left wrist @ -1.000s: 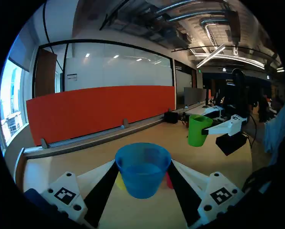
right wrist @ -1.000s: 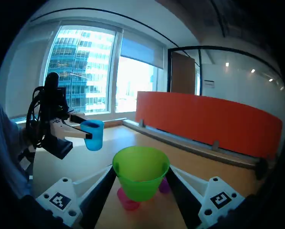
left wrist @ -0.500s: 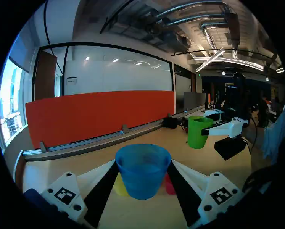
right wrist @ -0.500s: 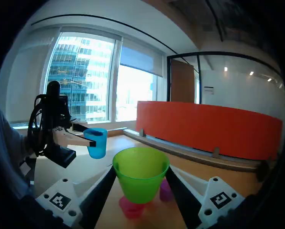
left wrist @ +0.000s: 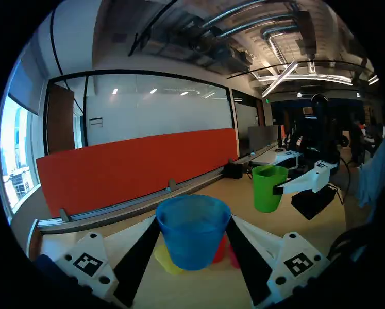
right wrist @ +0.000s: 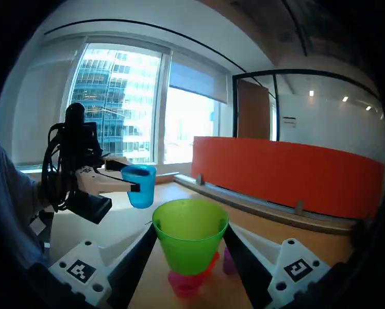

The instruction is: Pour water

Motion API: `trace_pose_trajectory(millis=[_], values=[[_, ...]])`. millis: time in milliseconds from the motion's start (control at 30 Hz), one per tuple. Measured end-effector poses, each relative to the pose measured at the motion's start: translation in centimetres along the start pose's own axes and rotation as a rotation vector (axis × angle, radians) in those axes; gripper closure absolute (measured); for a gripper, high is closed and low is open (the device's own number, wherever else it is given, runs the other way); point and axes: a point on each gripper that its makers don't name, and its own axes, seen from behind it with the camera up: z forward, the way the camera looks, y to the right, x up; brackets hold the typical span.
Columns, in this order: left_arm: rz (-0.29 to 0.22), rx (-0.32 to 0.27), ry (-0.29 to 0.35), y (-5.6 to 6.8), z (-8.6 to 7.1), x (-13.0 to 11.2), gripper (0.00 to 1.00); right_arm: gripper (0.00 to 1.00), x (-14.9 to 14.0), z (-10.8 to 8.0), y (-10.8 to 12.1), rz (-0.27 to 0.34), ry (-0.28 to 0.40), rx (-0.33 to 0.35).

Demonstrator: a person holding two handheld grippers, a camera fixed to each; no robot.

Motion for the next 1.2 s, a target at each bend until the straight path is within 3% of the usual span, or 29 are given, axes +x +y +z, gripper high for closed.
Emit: trace_pose_trajectory(millis=[800, 1200], values=[[0.234, 0.013, 0.066, 0.9, 0.4, 5.5, 0.14, 0.09, -0.7, 3.0, -4.4, -0.013, -0.023, 0.118], [0.401, 0.024, 0.098, 1.4, 0.9, 8.4, 0.14, 0.09, -1.0, 4.0, -5.8, -0.021, -0.03, 0.153]])
